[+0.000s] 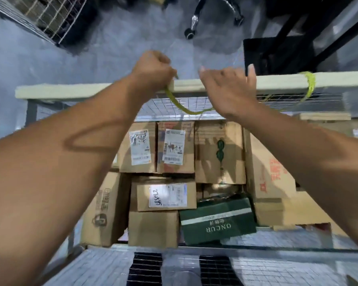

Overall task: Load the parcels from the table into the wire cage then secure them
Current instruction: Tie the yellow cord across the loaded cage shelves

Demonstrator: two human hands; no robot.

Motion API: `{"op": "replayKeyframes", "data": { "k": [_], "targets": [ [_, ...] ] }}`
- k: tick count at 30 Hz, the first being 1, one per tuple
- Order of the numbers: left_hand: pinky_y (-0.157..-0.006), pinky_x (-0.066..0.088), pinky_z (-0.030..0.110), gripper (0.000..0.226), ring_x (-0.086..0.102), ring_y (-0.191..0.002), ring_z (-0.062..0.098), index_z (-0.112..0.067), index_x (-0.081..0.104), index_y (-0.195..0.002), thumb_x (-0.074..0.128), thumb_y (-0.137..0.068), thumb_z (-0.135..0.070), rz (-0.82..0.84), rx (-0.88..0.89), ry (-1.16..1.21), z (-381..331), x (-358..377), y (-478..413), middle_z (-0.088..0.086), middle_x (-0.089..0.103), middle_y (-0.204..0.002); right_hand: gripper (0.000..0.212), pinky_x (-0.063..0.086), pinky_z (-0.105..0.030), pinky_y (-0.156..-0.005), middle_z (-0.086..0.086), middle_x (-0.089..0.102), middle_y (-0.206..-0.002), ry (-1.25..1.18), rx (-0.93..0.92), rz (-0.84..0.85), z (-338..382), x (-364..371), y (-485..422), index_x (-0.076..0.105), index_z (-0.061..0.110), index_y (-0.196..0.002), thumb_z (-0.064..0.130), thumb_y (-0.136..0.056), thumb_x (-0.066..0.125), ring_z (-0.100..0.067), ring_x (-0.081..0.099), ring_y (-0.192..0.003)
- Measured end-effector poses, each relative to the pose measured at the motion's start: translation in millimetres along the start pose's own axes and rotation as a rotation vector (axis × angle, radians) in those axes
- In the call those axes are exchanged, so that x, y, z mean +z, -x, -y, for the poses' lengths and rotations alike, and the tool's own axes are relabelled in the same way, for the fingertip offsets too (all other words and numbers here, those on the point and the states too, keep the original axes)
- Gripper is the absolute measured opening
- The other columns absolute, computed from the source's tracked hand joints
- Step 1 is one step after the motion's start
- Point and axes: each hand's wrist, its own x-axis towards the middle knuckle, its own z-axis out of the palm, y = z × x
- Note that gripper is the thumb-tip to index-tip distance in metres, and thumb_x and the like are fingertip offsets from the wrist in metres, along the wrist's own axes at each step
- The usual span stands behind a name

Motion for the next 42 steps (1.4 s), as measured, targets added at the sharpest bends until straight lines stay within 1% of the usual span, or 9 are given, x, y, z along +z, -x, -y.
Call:
{"op": "replayKeyframes", "data": {
  "k": [4, 8, 13, 18, 20, 22, 24, 29, 42],
  "targets": [
    [-0.076, 0.056, 0.034, 0.033, 0.063, -0.081, 0.017, -0.013, 0.060, -0.130, 0.067, -0.098, -0.011, -0.078, 0.222, 0.418, -4.8, -18.5, 47.8, 0.019, 0.069, -0.097, 0.074, 0.034, -0.045, -0.108, 0.001, 0.065, -0.123, -0.746, 0.015, 0.160, 28.2, -35.9, -9.9, 0.058, 0.025, -0.137, 0.075, -0.096, 0.021, -0.016, 0.060, -0.118],
    [-0.082, 0.060, 0.040, 0.020, 0.070, -0.081, 0.015, -0.027, 0.068, -0.109, 0.062, -0.099, -0.011, -0.183, 0.334, 0.384, 16.7, -27.6, 111.4, 0.010, 0.076, -0.085, 0.038, 0.043, -0.033, -0.087, -0.003, 0.064, -0.096, -1.121, -0.172, 0.325, 88.2, -53.9, -12.2, 0.060, 0.015, -0.115, 0.050, -0.106, 0.048, -0.014, 0.062, -0.083],
    [-0.083, 0.050, 0.033, 0.018, 0.070, -0.090, 0.016, -0.017, 0.070, -0.104, 0.058, -0.105, -0.031, -0.123, 0.044, 0.271, 76.7, -36.6, 177.3, -0.004, 0.076, -0.091, 0.018, 0.053, -0.034, -0.080, -0.008, 0.065, -0.094, -0.888, -0.590, 0.507, 153.7, -28.9, 45.5, 0.054, 0.004, -0.110, 0.015, -0.112, 0.040, -0.017, 0.065, -0.085],
    [-0.101, 0.044, 0.034, 0.072, 0.059, -0.128, 0.034, -0.014, 0.061, -0.138, 0.053, -0.089, -0.066, 0.036, -0.183, -0.241, 194.3, -56.9, 264.5, 0.016, 0.064, -0.137, 0.015, 0.040, -0.016, -0.065, 0.004, 0.055, -0.080, -0.519, -0.737, 0.549, 180.0, 60.5, 124.9, 0.047, 0.024, -0.102, 0.024, -0.113, 0.036, -0.002, 0.056, -0.068],
    [-0.109, 0.042, 0.041, 0.085, 0.057, -0.131, 0.038, -0.013, 0.061, -0.138, 0.045, -0.080, -0.074, 0.003, -0.308, -0.358, 247.4, -71.8, 305.4, 0.019, 0.061, -0.141, 0.020, 0.036, -0.001, -0.080, 0.002, 0.062, -0.118, -0.431, -0.790, 0.665, 178.5, 104.5, 146.5, 0.048, 0.025, -0.127, 0.029, -0.114, 0.033, 0.021, 0.052, -0.097],
    [-0.111, 0.044, 0.043, 0.082, 0.058, -0.129, 0.039, -0.011, 0.062, -0.136, 0.045, -0.085, -0.072, -0.026, -0.323, -0.361, 291.2, -83.2, 338.5, 0.021, 0.063, -0.138, 0.045, 0.036, -0.014, -0.108, -0.018, 0.042, -0.156, -0.200, -0.828, 0.806, 177.6, 149.4, 159.2, 0.033, 0.010, -0.151, 0.034, -0.113, 0.030, -0.006, 0.043, -0.140],
    [-0.109, 0.045, 0.042, 0.077, 0.060, -0.127, 0.037, -0.013, 0.065, -0.135, 0.042, -0.088, -0.070, 0.004, -0.354, -0.374, 317.0, -81.9, 363.3, 0.018, 0.067, -0.135, 0.030, 0.047, -0.042, -0.090, -0.031, 0.056, -0.128, 0.048, -0.813, 0.912, 171.1, 194.6, 169.5, 0.036, 0.006, -0.130, 0.029, -0.112, 0.034, -0.041, 0.059, -0.110],
    [-0.121, 0.021, 0.049, 0.080, 0.059, -0.127, 0.033, -0.026, 0.077, -0.118, 0.024, -0.093, -0.081, -0.120, -0.320, -0.610, 335.5, -48.8, 368.6, 0.016, 0.075, -0.115, 0.005, 0.031, -0.036, -0.070, -0.009, 0.059, -0.093, 0.174, -0.908, 0.906, 154.7, 268.4, 193.9, 0.054, 0.013, -0.107, 0.018, -0.106, 0.054, -0.026, 0.050, -0.082],
    [-0.122, 0.017, 0.050, 0.082, 0.056, -0.129, 0.031, -0.030, 0.075, -0.116, 0.018, -0.092, -0.083, -0.211, -0.527, -0.736, 343.6, -29.6, 347.3, 0.011, 0.074, -0.117, 0.025, 0.050, -0.042, -0.094, -0.010, 0.062, -0.124, 0.308, -1.038, 0.860, 144.4, 349.8, 186.5, 0.071, 0.013, -0.117, 0.026, -0.104, 0.056, -0.031, 0.053, -0.122]
  ]
}}
